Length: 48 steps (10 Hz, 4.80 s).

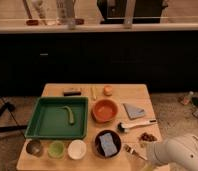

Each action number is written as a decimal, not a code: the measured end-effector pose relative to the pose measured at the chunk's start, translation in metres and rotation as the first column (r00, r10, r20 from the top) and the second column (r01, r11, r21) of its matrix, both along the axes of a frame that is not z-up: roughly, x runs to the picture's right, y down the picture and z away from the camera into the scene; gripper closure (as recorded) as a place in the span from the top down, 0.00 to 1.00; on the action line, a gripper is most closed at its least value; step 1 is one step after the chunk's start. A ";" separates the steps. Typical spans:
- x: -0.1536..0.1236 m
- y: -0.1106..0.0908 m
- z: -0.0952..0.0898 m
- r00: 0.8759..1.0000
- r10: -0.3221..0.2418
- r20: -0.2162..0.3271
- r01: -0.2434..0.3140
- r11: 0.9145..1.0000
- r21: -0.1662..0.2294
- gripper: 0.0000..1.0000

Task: Place fork in paper cup

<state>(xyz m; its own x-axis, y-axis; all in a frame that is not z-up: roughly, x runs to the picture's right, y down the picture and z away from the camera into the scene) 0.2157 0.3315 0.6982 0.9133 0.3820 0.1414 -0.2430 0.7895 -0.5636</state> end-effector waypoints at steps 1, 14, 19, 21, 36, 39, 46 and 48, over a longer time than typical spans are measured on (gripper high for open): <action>0.000 0.005 0.004 1.000 0.001 0.004 0.000 1.000 -0.012 0.80; 0.012 0.032 0.031 1.000 0.023 0.010 -0.022 0.996 -0.088 0.80; 0.002 0.024 0.041 1.000 0.026 0.009 -0.025 0.995 -0.097 0.80; 0.003 0.024 0.042 1.000 0.028 0.008 -0.027 0.995 -0.101 0.80; 0.010 0.029 0.040 0.999 0.033 0.024 -0.030 0.995 -0.099 0.00; 0.012 0.029 0.037 1.000 0.021 0.021 -0.019 0.995 -0.095 0.00; 0.014 0.006 0.016 1.000 0.005 -0.003 -0.005 0.999 -0.037 0.00; 0.014 -0.009 0.002 1.000 0.000 -0.007 0.000 1.000 -0.002 0.00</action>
<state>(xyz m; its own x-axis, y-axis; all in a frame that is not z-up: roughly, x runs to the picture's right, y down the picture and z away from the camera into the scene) 0.2300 0.3223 0.7004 0.9144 0.3819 0.1343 -0.2465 0.7885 -0.5634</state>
